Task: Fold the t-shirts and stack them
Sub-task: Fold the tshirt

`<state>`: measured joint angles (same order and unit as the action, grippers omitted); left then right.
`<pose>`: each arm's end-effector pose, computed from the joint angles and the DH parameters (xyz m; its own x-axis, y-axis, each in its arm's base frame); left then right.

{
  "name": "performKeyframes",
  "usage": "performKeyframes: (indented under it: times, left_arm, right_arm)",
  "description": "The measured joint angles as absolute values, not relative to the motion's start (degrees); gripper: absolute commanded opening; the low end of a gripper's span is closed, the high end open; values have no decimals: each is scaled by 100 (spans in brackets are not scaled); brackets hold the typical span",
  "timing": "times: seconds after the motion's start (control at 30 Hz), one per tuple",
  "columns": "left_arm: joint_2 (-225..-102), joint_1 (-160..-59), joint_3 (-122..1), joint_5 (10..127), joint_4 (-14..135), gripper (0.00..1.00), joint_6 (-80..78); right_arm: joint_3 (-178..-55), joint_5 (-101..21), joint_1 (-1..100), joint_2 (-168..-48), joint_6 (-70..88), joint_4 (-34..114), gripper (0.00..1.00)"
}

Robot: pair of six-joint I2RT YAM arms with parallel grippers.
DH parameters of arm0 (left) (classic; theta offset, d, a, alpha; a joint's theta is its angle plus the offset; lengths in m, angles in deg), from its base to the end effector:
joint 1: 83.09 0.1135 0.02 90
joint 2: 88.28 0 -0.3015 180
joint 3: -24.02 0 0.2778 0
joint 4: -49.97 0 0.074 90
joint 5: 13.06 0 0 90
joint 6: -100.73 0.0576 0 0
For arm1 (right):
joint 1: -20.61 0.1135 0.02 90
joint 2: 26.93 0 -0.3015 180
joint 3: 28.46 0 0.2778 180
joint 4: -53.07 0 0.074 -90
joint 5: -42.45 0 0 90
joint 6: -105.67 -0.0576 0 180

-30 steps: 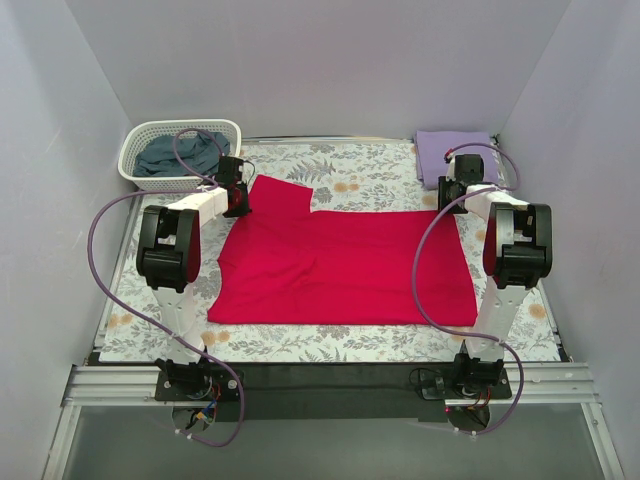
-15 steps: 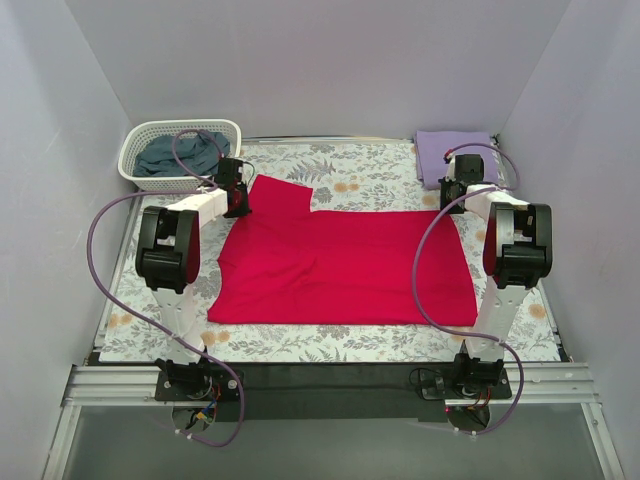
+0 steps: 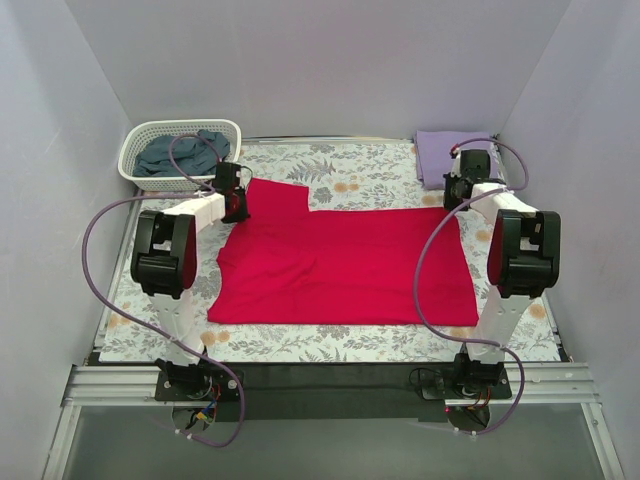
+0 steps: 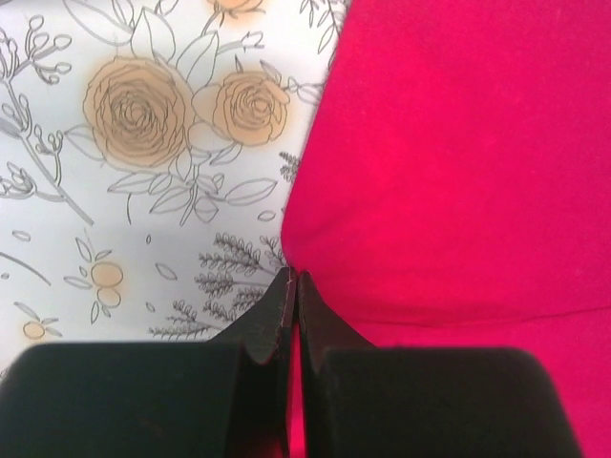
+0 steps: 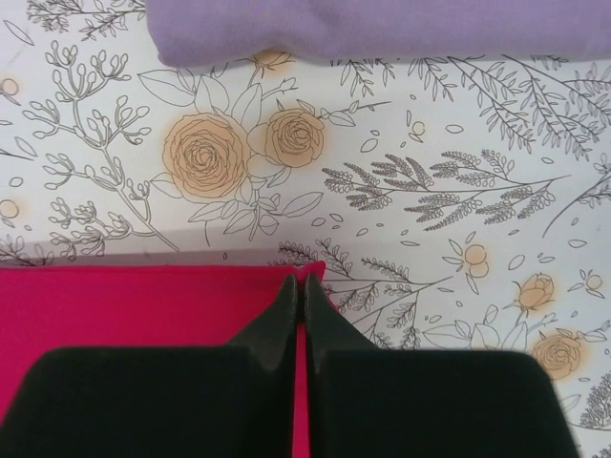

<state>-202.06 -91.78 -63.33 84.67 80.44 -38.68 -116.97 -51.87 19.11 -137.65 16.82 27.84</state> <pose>0.4578 -0.0621 0.1559 -0.5974 -0.6699 -0.4409 -0.5787 0.7407 -0.3414 0.4725 -0.0167 0.1937 -0.7377 -0.0007 -0.6751 0.0622 0.9957 -0.0690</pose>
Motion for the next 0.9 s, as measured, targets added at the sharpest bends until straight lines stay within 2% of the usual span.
performKeyframes:
  times: [0.6, 0.9]
  left_arm:
    - [-18777, -9178, -5716, 8478, 7970, 0, -3855]
    - [-18136, -9178, -4943, 8419, 7911, 0, -3968]
  right_arm:
    - [-11185, -5172, 1894, -12696, 1242, 2550, 1]
    - [-10680, -5266, 1859, -11903, 1006, 2384, 1]
